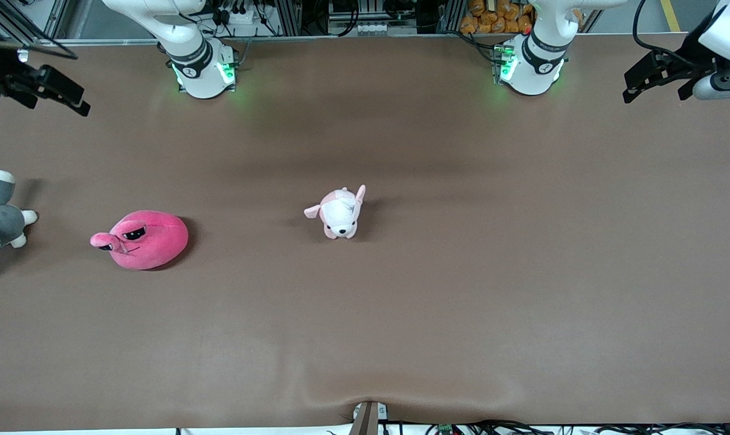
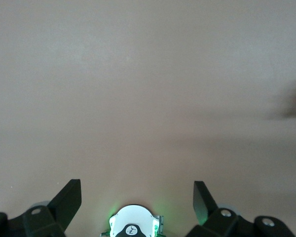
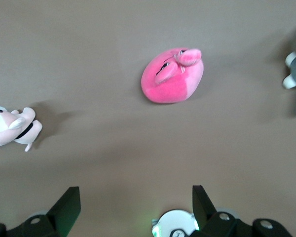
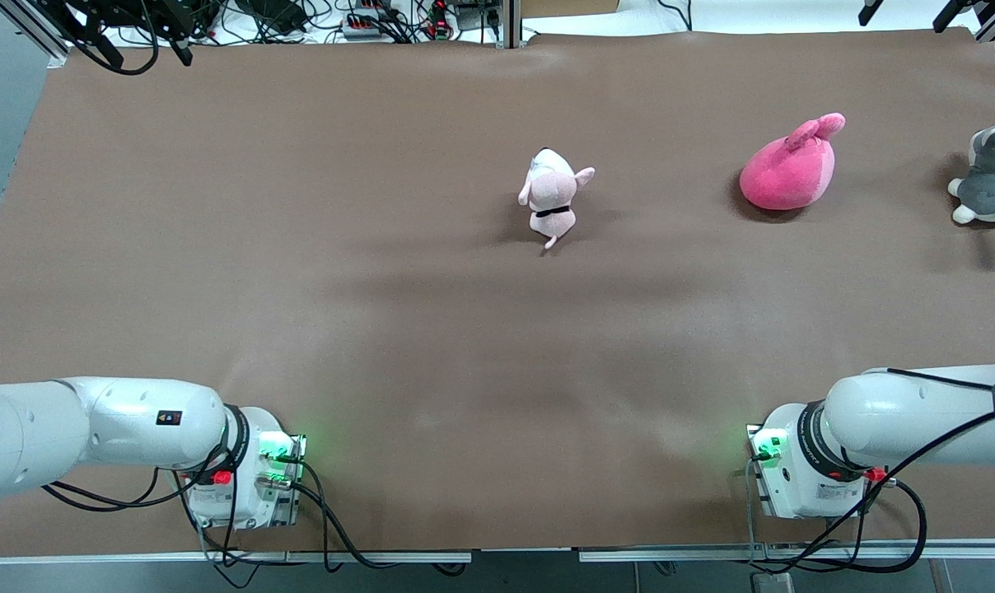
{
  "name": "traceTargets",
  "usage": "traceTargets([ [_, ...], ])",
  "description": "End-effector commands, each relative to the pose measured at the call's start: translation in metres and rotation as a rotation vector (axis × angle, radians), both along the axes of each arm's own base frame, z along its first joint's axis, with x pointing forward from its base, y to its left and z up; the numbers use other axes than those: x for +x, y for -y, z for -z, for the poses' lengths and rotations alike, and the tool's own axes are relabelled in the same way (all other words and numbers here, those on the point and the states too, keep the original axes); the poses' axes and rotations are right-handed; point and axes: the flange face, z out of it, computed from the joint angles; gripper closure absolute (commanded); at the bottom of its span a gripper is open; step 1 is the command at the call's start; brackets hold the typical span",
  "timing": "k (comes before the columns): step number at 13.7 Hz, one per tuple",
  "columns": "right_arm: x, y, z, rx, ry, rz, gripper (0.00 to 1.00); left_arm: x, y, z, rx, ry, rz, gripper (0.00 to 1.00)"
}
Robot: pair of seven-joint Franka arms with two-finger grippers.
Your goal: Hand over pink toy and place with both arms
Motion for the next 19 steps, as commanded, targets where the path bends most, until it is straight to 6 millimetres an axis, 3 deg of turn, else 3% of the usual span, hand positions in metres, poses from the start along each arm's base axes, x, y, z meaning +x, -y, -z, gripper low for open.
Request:
traceTargets([
  [1,0.007,0.012,-0.01,-0.036,0.036,-0.048,0.0,0.0,-0.008,-0.002,0.024,-0.004,0.012,0.0],
  [6,0.027,0.019,-0.015,-0.032,0.006,-0.03,0.0,0.009,-0.007,0.006,0.023,-0.005,0.015,0.0],
  [8,0.028,0.018,-0.014,-0.03,0.004,-0.028,0.0,0.003,-0.015,0.002,0.023,0.0,-0.001,0.0],
  [19,0.029,0.018,-0.013,-0.036,0.003,-0.033,0.0,0.003,-0.01,-0.012,0.027,0.014,0.032,0.0],
])
